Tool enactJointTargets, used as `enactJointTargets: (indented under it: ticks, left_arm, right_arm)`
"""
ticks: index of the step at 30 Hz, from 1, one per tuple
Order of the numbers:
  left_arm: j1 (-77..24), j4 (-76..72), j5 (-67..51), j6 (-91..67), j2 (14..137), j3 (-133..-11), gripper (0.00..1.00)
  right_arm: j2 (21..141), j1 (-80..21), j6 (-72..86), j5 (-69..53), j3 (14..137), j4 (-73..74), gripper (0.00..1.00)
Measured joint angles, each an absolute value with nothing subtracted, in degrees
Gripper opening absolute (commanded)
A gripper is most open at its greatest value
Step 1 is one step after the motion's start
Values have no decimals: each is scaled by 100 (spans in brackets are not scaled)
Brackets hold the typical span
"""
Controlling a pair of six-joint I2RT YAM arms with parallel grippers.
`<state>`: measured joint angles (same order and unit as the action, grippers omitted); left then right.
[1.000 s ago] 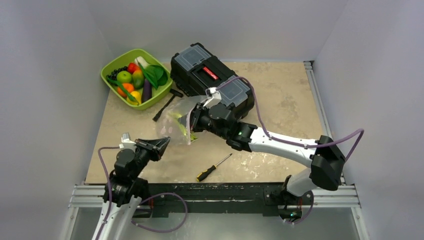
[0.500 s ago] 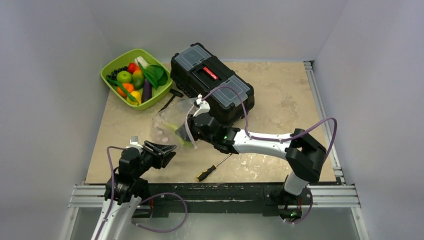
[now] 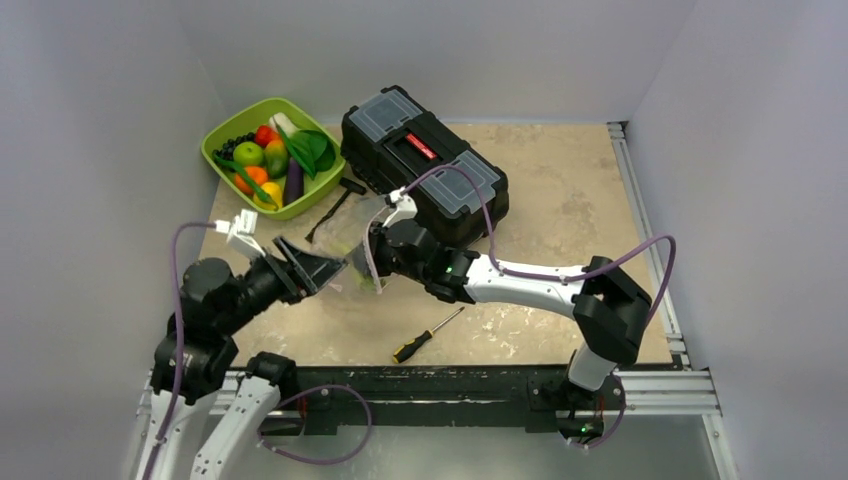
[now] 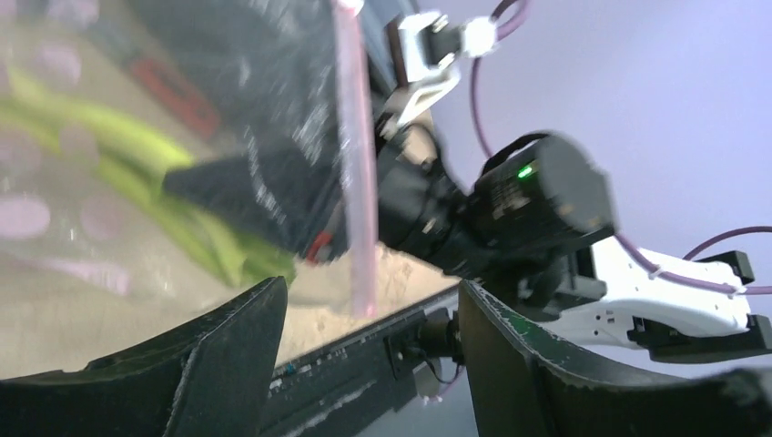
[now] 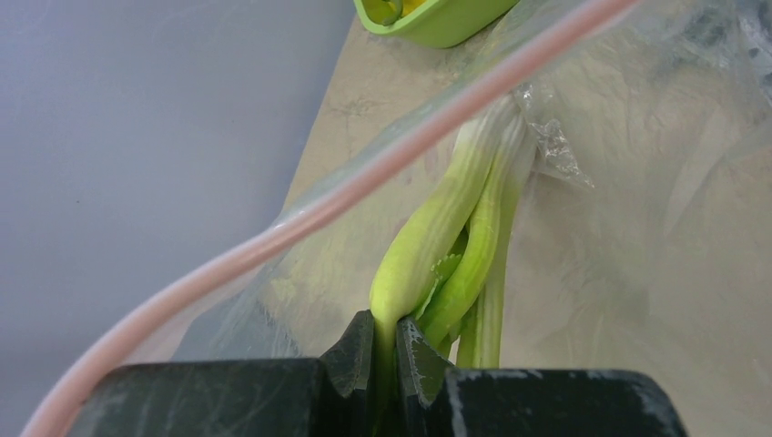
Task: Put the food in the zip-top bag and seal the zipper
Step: Adjust the fake vegetable in the zipper food storage bag.
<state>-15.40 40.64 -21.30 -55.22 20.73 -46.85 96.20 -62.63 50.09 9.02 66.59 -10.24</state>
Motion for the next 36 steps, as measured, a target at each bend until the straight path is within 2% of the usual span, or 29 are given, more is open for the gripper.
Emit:
enactJointTargets:
  ticks: [4,7,12,18,22,24,36]
  left_arm:
    - [-1540,3962,-1970,-4716,2998,-5730,64]
    - [-1540,3889,-1918,-4298,3304,-5892,62]
    - [-1601,3830,-1883,-3820,3820,-5878,61]
    - [-2038,3695,-1625,-3382,4108,-5793,64]
    - [-2394,3667,-1271,-3179,4198,-5795,49]
    - [-2596,3671,-1037,-3074,4270,-5798,45]
    - [-2969,3741,-204,-2884,4569,-5819,45]
  right_arm:
    - [9649,-6263,5054,810,6678,-1009,0]
    - [9756,-6263,5057,775,6827,-958,0]
    - [9900,-6263,5057,692,7028,-886,0]
    - [9904,-6263,5061,628,7091,-792,0]
    - [9904,-6263,5061,626,7157,-768,0]
    - [9904,-6263,5061,628,7157,-766,0]
    - [9907,-6259,5076,624,7157,-690,0]
